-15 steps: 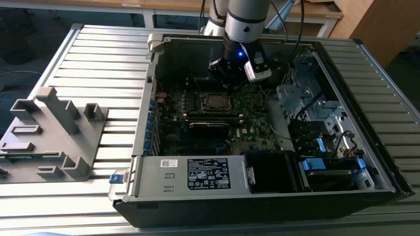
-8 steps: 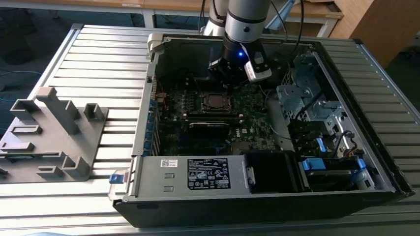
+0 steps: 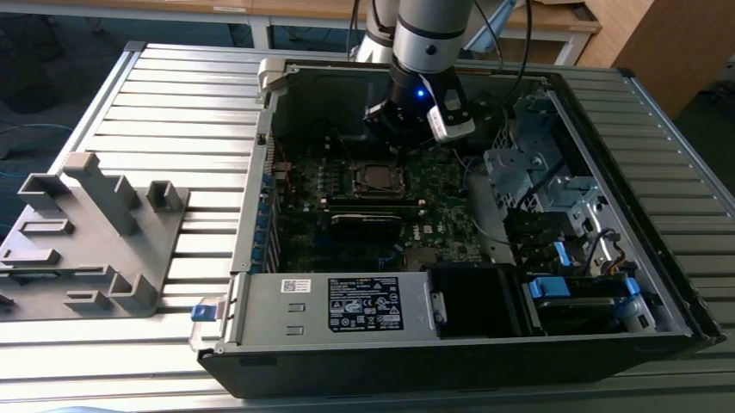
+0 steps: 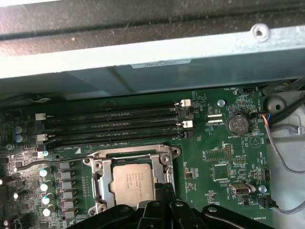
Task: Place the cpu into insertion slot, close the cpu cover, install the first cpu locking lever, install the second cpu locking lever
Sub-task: 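Close the cpu cover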
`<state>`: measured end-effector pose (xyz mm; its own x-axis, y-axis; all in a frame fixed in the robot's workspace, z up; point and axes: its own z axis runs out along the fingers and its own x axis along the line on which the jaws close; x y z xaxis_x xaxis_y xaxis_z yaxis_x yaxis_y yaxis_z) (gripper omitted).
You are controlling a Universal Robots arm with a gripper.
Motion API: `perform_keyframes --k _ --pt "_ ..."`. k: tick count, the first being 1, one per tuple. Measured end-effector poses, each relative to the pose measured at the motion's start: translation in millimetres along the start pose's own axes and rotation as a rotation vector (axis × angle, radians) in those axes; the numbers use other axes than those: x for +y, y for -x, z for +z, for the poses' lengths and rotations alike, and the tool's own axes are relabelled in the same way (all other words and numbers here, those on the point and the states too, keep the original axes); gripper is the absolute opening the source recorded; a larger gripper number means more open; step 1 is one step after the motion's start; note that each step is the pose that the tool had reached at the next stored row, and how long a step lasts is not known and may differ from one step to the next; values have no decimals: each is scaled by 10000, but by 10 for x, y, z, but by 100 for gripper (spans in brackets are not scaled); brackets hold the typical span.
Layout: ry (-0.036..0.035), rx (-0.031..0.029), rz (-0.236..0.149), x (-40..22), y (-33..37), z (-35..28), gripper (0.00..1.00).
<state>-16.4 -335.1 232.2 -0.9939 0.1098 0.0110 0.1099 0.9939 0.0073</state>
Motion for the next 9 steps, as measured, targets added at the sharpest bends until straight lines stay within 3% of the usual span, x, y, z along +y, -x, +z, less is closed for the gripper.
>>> perform_keyframes --k 9 --pt "3 -1 0 0 0 -12 11"
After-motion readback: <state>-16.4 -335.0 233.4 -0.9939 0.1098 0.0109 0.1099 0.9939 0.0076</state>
